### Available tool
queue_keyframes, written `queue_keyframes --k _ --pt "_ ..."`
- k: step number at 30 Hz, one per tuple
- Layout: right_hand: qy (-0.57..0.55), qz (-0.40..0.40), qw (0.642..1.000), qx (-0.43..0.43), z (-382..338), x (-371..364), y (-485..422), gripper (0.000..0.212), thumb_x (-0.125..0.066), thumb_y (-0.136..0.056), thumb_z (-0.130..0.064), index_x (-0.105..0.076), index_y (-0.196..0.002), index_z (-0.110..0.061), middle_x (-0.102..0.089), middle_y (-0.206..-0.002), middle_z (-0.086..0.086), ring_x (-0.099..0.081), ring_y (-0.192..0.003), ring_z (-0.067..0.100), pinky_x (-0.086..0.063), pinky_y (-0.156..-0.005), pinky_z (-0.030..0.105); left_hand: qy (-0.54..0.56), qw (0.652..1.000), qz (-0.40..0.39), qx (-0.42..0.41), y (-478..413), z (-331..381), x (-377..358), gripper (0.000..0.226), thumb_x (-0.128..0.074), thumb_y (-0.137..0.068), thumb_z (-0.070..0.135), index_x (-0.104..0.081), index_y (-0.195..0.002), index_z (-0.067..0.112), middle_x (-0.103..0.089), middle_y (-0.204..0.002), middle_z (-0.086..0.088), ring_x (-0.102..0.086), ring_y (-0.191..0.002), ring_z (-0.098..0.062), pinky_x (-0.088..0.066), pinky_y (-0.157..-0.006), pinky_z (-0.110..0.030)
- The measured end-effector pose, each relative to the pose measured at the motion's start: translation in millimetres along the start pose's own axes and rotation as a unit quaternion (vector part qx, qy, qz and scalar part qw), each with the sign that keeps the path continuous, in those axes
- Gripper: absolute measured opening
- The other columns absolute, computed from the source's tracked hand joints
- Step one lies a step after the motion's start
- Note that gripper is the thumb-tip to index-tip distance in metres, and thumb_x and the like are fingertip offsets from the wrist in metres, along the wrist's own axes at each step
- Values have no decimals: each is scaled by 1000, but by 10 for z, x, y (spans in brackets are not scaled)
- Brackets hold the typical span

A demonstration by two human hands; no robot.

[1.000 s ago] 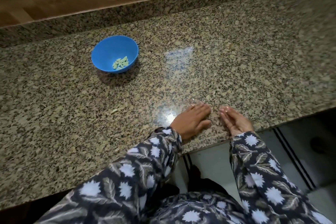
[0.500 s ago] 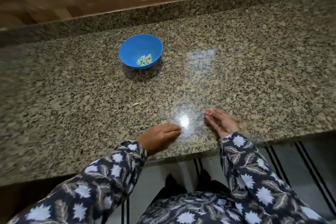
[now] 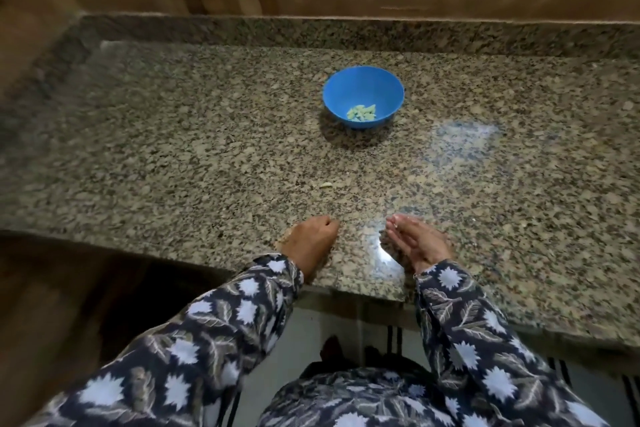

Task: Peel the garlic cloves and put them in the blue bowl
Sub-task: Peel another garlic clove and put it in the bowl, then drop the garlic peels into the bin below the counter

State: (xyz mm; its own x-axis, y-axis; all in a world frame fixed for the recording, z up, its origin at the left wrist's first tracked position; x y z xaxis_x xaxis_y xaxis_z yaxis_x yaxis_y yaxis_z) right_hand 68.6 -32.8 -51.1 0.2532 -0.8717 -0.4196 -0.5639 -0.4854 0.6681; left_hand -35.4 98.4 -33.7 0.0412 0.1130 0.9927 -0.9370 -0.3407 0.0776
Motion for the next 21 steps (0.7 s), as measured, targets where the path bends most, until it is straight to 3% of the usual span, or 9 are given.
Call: queue_keyframes --k 3,4,5,6,9,11,14,17,21 --pt "29 -14 999 -20 37 -72 28 11 -55 -85 4 -59 -96 6 -70 -78 12 -69 -67 16 -57 -58 21 98 984 8 151 -12 -47 26 14 -54 -92 8 -58 -104 10 -60 -97 -1 -55 -83 -12 -47 -75 -19" --pt "39 -21 998 -33 75 -91 43 13 -55 -85 3 -59 -97 4 -69 -84 13 -69 -72 17 -57 -59 22 186 955 12 230 23 -136 23 10 -57 -90 9 -61 -99 9 -60 -93 1 -57 -81 -11 -50 -73 -19" --pt "47 -29 997 -46 115 -110 57 13 -56 -85 2 -59 -97 3 -68 -89 14 -68 -77 19 -57 -60 23 307 900 9 309 94 -246 -39 9 -61 -87 10 -65 -94 8 -62 -91 1 -60 -80 -11 -53 -72 -20" --pt "55 -39 996 -57 156 -145 71 14 -56 -84 2 -60 -97 3 -67 -91 15 -67 -79 20 -57 -60 23 450 812 -3 372 174 -331 -131 10 -65 -84 8 -67 -92 5 -64 -91 -2 -63 -80 -13 -55 -69 -22" --pt "84 -76 989 -92 322 -381 101 16 -58 -83 1 -61 -98 4 -68 -85 13 -67 -73 18 -56 -54 23 788 456 -6 413 451 -402 -218 12 -63 -82 -2 -67 -93 -7 -70 -86 -15 -69 -71 -17 -58 -60 -23" --pt "118 -120 979 -113 506 -663 138 18 -59 -82 1 -61 -100 6 -69 -84 13 -68 -73 17 -56 -56 22 852 307 72 419 750 -588 -214 12 -55 -85 -7 -66 -81 -6 -70 -71 -14 -68 -60 -15 -57 -57 -21" --pt "178 -189 953 -154 953 -1156 254 20 -60 -81 3 -62 -100 7 -70 -86 13 -68 -75 19 -57 -61 24 854 185 207 440 1373 -940 -289 36 -48 -89 -8 -69 -60 -4 -68 -62 -12 -67 -52 -14 -55 -50 -19" --pt "225 -247 922 -197 1517 -1647 477 15 -56 -83 6 -61 -98 10 -70 -77 12 -68 -67 17 -57 -64 23 839 68 322 433 2121 -1222 -387 34 -48 -91 -5 -70 -65 -4 -68 -65 -12 -67 -53 -14 -53 -47 -20" --pt "302 -321 868 -229 2450 -2197 854 11 -51 -88 6 -62 -90 5 -70 -73 8 -68 -64 12 -56 -62 19 784 -14 442 435 3113 -1518 -462 15 -52 -89 -4 -65 -84 -3 -70 -70 -11 -68 -58 -15 -56 -52 -21"
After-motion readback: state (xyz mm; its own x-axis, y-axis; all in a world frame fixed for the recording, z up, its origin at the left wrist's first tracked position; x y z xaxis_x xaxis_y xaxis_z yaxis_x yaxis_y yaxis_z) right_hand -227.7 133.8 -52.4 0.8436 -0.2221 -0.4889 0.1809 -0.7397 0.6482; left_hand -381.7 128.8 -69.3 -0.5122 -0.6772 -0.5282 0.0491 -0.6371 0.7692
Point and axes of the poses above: each hand's wrist, its own y-axis away from the middle knuckle, its own x-axis out of the back of the hand, z = x × y, the point moved 8 cm from there along -y, towards the middle knuckle
